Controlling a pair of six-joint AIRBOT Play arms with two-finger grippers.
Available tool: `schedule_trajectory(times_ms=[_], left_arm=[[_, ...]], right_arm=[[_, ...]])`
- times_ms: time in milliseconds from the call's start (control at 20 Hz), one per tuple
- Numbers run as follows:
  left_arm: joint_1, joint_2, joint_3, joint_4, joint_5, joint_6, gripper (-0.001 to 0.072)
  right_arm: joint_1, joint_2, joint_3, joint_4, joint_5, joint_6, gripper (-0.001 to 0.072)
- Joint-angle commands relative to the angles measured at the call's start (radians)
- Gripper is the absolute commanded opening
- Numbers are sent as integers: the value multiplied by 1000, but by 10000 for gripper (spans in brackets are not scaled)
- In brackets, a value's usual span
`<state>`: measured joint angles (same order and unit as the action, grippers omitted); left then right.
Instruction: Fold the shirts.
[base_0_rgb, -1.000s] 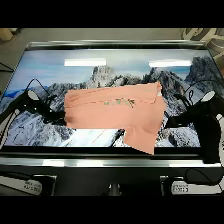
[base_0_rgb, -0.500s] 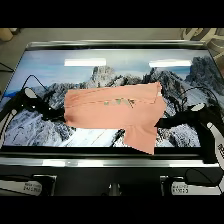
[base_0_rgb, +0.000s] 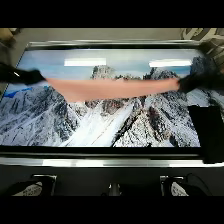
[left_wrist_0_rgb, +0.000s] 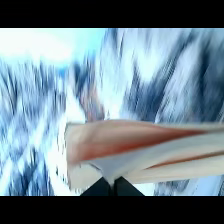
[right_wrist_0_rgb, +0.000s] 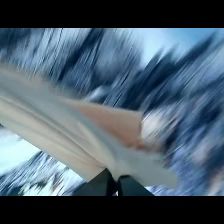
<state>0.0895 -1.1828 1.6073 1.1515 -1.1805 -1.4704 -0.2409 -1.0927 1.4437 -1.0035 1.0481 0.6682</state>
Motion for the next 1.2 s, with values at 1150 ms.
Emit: schedule_trajectory(times_ms=[1150], left_arm=[[-41, -124, -155, 132, 30, -48, 27]], right_arm=[[98, -334, 200, -215, 397, 274, 19]])
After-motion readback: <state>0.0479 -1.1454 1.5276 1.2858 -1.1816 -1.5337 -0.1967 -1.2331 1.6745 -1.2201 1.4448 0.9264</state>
